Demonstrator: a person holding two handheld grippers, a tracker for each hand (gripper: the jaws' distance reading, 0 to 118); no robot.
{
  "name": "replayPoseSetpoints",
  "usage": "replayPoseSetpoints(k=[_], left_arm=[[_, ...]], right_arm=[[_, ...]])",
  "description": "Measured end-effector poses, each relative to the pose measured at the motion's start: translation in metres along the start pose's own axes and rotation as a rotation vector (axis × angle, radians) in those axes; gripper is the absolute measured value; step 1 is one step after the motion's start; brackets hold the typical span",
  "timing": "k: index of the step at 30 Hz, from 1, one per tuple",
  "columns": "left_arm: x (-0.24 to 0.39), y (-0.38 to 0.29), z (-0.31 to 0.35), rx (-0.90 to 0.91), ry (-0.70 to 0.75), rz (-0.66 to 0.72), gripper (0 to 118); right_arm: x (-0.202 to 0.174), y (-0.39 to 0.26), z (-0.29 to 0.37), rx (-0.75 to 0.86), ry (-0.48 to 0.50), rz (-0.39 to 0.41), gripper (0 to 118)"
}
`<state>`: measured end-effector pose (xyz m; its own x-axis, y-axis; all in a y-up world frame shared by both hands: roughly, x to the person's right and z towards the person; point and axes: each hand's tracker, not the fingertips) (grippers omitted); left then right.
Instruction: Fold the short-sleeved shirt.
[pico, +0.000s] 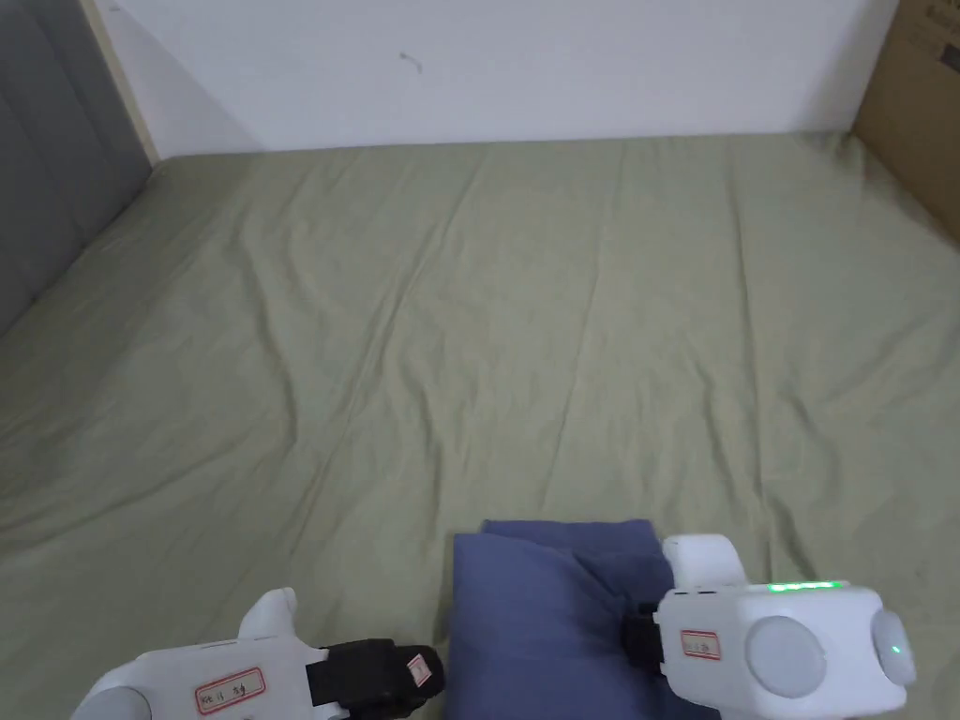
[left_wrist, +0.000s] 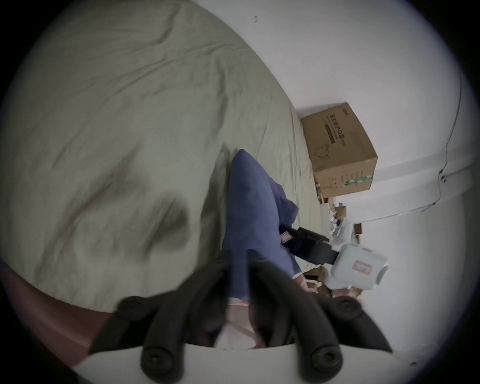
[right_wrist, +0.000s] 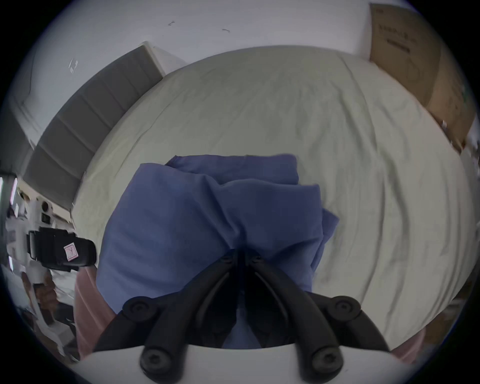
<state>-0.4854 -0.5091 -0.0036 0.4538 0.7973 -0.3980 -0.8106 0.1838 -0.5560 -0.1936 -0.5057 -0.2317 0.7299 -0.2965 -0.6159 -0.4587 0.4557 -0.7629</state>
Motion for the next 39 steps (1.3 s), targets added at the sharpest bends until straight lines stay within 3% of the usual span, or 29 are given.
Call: replayPoseSetpoints(k=[2,3,5,10,11,12,13,14,15,16,18,25,28,32,35,39], left_arm=[[-0.006,0.005,-0.007,-0.009,-0.034,0.051,89],[-0.007,0.007,-0.011,-0.013,-0.055,0.054,102],[-0.011,0.015,-0.024,-0.013,-0.127,0.066,109],[-0.016,0.029,-0.074,-0.117,-0.181,0.120,109],[-0.019,0.030,-0.086,-0.144,-0.228,0.126,108],[-0.018,0.031,-0.093,-0.164,-0.264,0.133,96],[-0.016,0.032,-0.099,-0.170,-0.297,0.132,69],[-0.014,0.033,-0.103,-0.163,-0.274,0.131,27],[-0.002,0.025,-0.100,-0.181,-0.140,0.116,27],[-0.004,0.024,-0.103,-0.199,-0.109,0.090,27],[-0.007,0.025,-0.102,-0.198,-0.211,0.123,27],[-0.008,0.078,-0.016,-0.124,0.007,-0.097,27],[-0.023,0.117,0.033,-0.060,0.211,-0.192,27],[-0.051,0.170,0.092,-0.041,0.613,-0.349,27],[-0.076,0.201,0.124,-0.038,0.859,-0.363,27],[-0.101,0.220,0.156,-0.003,1.020,-0.364,32]], right_arm=[[0.007,0.006,0.005,0.003,0.033,-0.092,5],[0.010,0.007,0.004,0.001,0.037,-0.099,5],[0.009,0.006,0.004,-0.005,0.033,-0.083,5],[0.004,0.004,0.004,0.005,0.015,-0.074,5],[0.004,0.005,0.004,0.004,0.011,-0.072,5],[0.003,0.005,0.005,0.002,0.009,-0.072,5],[0.001,0.005,0.006,0.001,0.007,-0.073,5],[0.000,0.006,0.007,-0.001,0.003,-0.074,5],[-0.003,0.007,0.010,-0.002,-0.012,-0.075,5],[-0.005,0.007,0.013,0.010,-0.029,-0.067,5],[-0.013,0.008,0.025,0.051,-0.036,-0.043,5],[-0.037,0.022,0.050,0.142,-0.030,-0.015,5],[-0.046,0.026,0.050,0.160,-0.027,0.000,5],[-0.055,0.032,0.044,0.146,-0.030,0.020,5],[-0.058,0.032,0.037,0.128,-0.018,0.009,5],[-0.068,0.029,0.030,0.093,-0.022,0.009,5]])
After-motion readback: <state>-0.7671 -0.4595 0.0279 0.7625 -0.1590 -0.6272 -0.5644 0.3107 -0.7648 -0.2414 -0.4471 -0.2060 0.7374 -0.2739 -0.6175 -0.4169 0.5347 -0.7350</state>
